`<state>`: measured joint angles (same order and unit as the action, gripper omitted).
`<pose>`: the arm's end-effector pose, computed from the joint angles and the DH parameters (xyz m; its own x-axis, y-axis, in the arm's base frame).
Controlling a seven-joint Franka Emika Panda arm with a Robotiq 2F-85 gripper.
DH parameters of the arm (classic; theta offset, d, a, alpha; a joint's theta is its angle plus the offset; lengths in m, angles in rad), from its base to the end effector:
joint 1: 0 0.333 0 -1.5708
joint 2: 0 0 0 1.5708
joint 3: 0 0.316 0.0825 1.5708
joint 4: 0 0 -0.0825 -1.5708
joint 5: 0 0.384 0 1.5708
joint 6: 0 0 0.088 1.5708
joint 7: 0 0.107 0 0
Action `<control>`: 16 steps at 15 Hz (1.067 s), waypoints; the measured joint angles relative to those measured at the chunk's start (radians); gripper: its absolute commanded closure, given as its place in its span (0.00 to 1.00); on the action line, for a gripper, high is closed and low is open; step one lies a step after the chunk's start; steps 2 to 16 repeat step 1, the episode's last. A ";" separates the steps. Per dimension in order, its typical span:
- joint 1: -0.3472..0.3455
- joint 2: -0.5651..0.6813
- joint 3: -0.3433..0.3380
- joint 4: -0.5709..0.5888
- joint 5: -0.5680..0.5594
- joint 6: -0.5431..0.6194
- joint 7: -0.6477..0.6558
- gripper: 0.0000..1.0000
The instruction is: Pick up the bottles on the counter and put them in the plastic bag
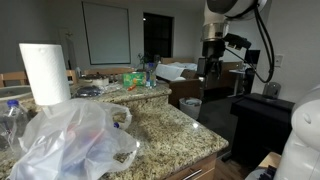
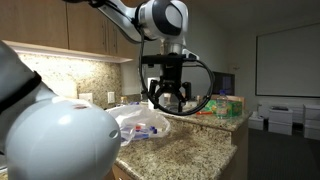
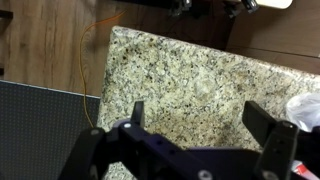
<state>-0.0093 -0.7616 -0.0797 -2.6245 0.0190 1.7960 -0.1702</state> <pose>0.3129 -0.0272 0.4738 0.9932 0.1022 -0.0552 0.0973 -0.9917 -0.0837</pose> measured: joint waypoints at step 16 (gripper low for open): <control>0.000 0.000 0.000 0.000 0.000 0.000 0.000 0.00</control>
